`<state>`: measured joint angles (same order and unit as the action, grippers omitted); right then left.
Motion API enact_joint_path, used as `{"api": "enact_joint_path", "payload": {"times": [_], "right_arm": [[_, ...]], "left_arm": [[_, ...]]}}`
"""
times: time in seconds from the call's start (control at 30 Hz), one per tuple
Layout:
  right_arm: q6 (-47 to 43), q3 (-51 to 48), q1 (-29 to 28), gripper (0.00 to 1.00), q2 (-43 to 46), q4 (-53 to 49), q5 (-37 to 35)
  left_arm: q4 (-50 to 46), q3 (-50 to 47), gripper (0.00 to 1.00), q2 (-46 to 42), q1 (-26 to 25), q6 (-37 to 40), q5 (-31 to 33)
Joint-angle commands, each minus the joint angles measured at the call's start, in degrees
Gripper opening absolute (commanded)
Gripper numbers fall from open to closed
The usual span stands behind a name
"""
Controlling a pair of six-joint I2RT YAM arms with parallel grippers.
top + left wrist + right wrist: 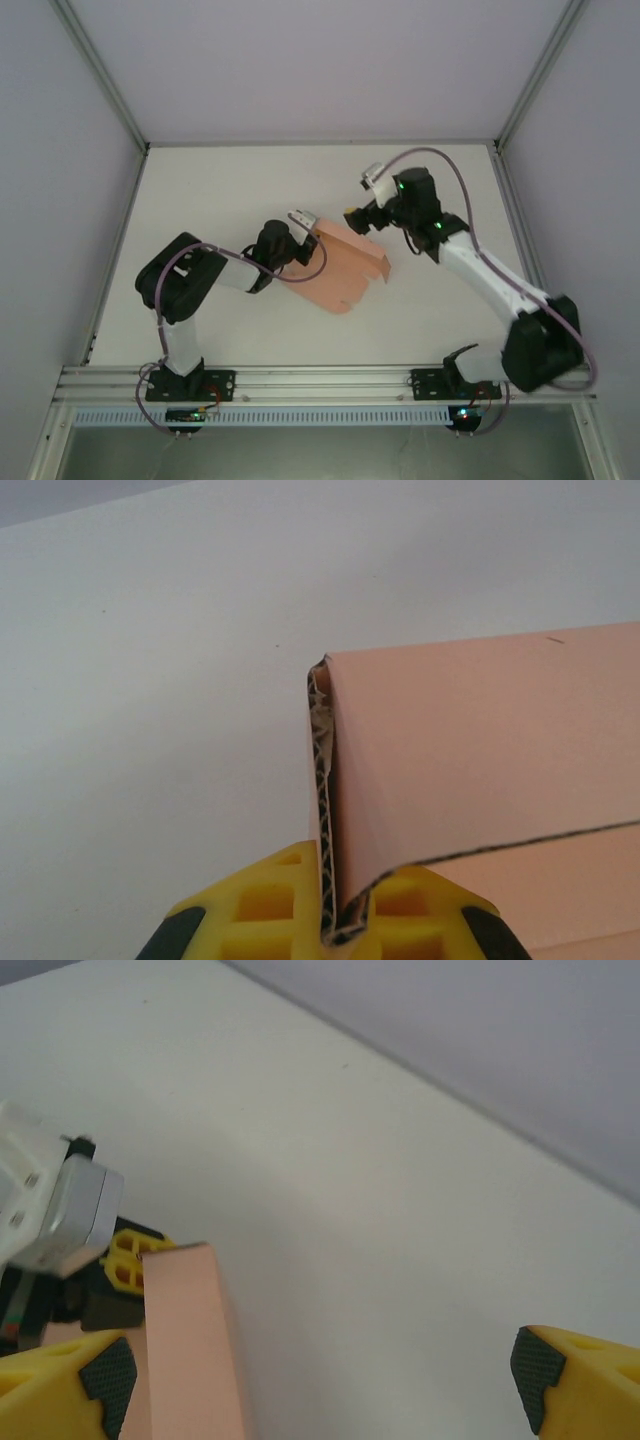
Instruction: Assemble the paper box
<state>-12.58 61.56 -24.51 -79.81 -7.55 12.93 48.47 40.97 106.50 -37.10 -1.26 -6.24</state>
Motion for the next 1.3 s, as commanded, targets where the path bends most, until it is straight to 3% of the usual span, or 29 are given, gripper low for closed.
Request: {"api": "enact_joint_path", "payload": {"times": [0.0, 0.27, 0.47, 0.63, 0.93, 0.97, 1.03, 1.27], "right_arm": [[3.96, 6.27, -0.27, 0.97, -7.98, -8.97, 5.31], [-0.28, 11.57, -1.06, 0.92, -19.46, -13.49, 7.22], [-2.31, 13.53, -1.24, 0.86, -25.57, -20.21, 4.25], [-2.99, 13.43, -1.15, 0.86, -27.32, -20.66, 4.64], [-3.76, 14.1, 0.03, 0.86, -28.35, -22.21, 7.84], [-3.68, 14.2, 0.08, 0.86, -28.54, -22.39, 7.96], [-3.62, 14.37, 0.32, 0.86, -28.74, -22.34, 7.81], [3.23, 11.57, 2.71, 0.88, -21.15, -18.68, 7.42]], "left_arm": [[-1.49, -0.45, 0.0, -0.94, -0.68, 1.81, -2.32], [-2.16, -0.35, 0.01, -0.68, -0.94, 1.21, -2.33], [-2.27, 0.43, 0.1, 0.36, -0.88, 0.28, -2.39], [-1.45, 2.17, 0.24, 1.99, -0.8, -0.75, -1.88], [1.0, 6.22, 0.31, 4.86, 0.25, -2.87, 0.62], [1.01, 6.9, 0.26, 5.32, 0.28, -2.88, 0.45], [0.63, 8.08, 0.0, 6.32, 0.28, -2.88, 0.52], [-0.31, 5.0, 0.0, 2.43, 0.39, -4.57, 7.65]]}}
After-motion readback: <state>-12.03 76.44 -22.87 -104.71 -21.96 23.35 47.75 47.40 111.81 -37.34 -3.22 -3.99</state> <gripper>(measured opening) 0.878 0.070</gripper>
